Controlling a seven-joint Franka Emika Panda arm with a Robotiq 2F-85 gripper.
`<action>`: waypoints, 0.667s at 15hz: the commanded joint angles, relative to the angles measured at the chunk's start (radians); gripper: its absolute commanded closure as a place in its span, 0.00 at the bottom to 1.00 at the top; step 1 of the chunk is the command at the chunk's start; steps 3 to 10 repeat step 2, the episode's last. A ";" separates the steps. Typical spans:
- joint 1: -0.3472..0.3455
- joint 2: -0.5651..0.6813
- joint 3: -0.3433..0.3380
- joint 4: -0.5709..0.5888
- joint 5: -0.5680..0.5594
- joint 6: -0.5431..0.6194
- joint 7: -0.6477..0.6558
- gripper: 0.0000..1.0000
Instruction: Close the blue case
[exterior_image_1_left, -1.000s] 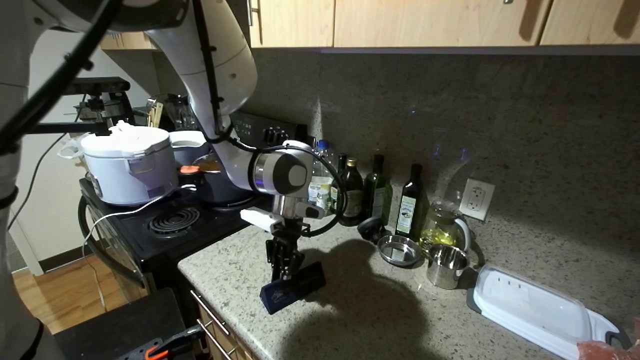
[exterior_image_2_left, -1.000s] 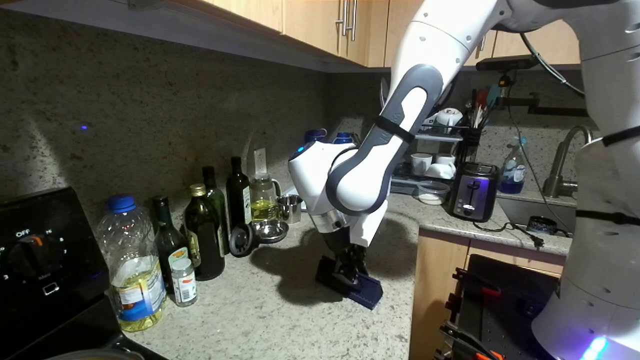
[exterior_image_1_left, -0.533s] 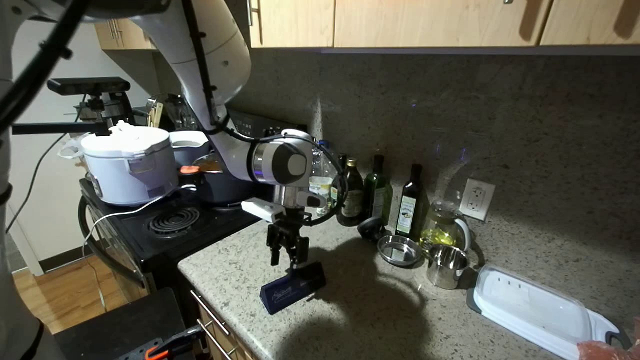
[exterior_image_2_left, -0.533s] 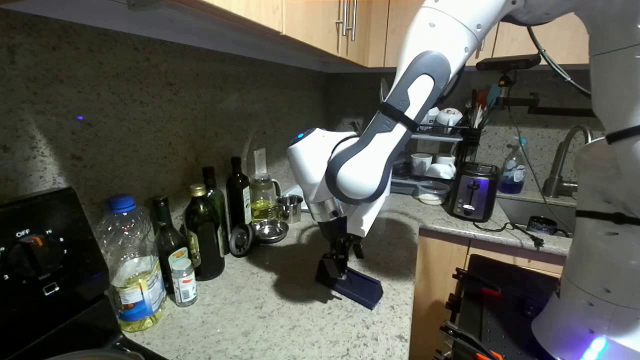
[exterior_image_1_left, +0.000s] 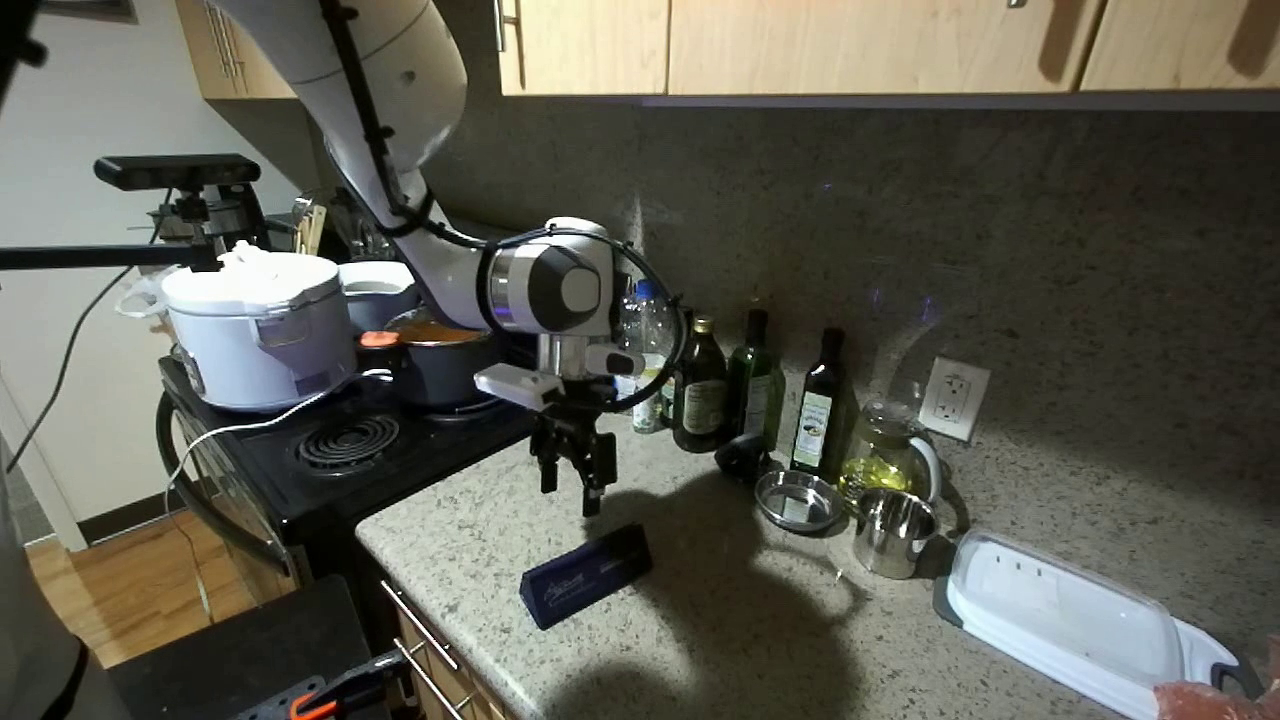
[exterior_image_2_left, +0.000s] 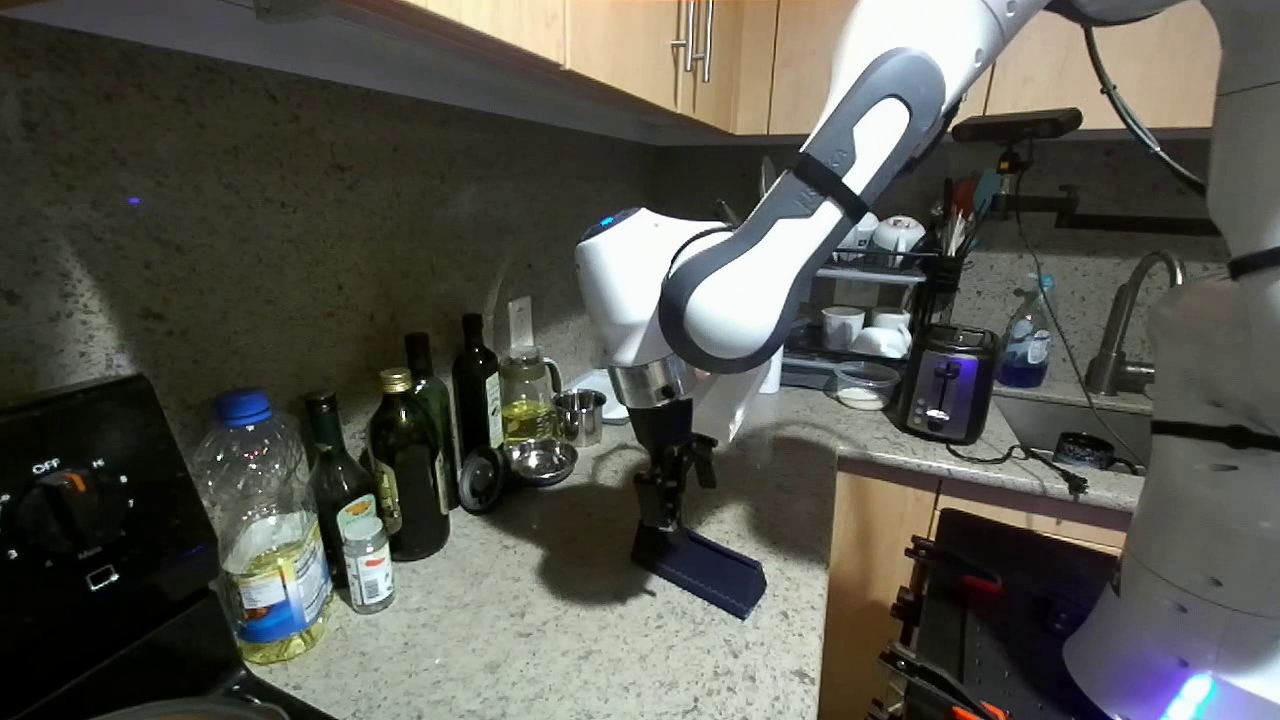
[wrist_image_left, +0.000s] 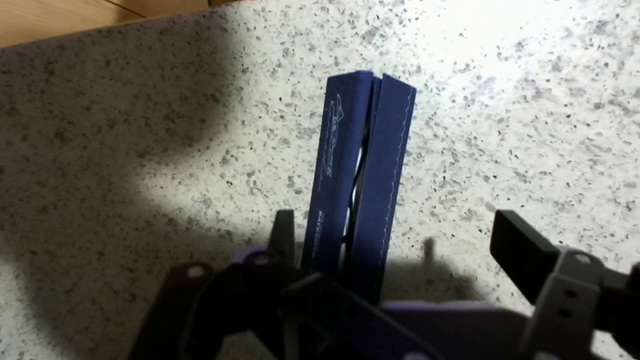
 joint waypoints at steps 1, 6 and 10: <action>-0.007 -0.009 0.009 -0.003 -0.001 -0.003 0.000 0.00; -0.008 -0.016 0.010 -0.007 -0.001 -0.003 0.000 0.00; -0.008 -0.016 0.010 -0.007 -0.001 -0.003 0.000 0.00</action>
